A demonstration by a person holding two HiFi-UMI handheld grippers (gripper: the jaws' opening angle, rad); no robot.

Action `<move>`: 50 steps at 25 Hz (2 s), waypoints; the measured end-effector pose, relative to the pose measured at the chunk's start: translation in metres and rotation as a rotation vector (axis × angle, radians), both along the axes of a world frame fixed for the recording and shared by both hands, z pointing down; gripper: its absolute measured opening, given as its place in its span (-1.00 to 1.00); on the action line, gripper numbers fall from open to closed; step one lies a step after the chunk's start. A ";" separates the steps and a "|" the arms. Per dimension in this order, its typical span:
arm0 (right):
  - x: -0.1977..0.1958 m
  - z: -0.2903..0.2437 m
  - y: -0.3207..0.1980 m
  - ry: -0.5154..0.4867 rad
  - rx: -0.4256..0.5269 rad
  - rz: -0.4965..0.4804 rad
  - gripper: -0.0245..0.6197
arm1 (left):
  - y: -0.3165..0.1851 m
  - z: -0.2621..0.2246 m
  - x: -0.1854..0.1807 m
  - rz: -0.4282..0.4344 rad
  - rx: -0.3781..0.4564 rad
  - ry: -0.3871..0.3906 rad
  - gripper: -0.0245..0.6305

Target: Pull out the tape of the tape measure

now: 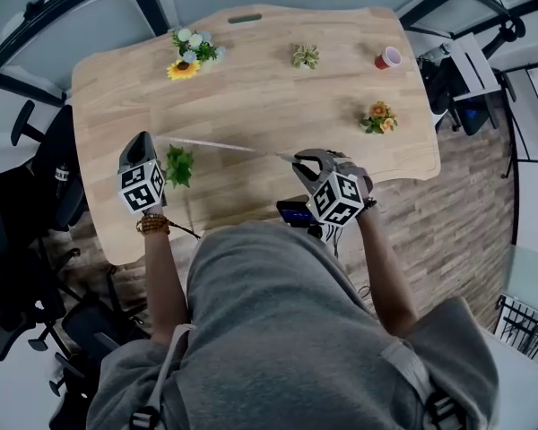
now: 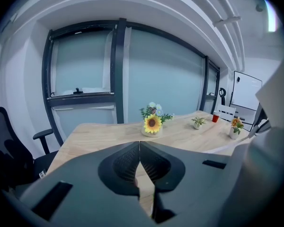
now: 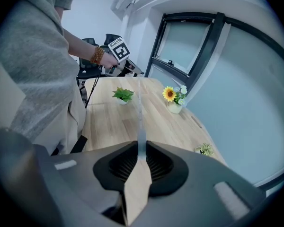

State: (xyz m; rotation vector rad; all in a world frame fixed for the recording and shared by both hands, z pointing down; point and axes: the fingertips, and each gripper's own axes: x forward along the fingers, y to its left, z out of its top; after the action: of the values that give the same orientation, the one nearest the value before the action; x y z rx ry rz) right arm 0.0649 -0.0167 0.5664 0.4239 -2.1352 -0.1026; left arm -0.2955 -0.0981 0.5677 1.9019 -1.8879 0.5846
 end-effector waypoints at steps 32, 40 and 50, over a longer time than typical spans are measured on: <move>0.048 0.013 -0.002 0.122 0.005 -0.012 -0.72 | -0.003 0.006 -0.048 -0.090 -0.014 -0.027 -0.90; 0.068 0.015 -0.001 0.134 -0.006 0.027 -0.72 | -0.011 0.008 -0.052 -0.086 -0.025 -0.019 -0.90; 0.084 0.023 0.006 0.170 -0.022 0.025 -0.72 | 0.002 0.018 -0.064 -0.100 -0.067 -0.066 -0.90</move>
State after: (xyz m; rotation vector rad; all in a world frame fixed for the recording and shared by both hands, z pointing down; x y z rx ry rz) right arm 0.1485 -0.0109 0.5894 0.4145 -1.9614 -0.0974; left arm -0.3599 -0.0963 0.5860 1.7554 -1.9663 0.6779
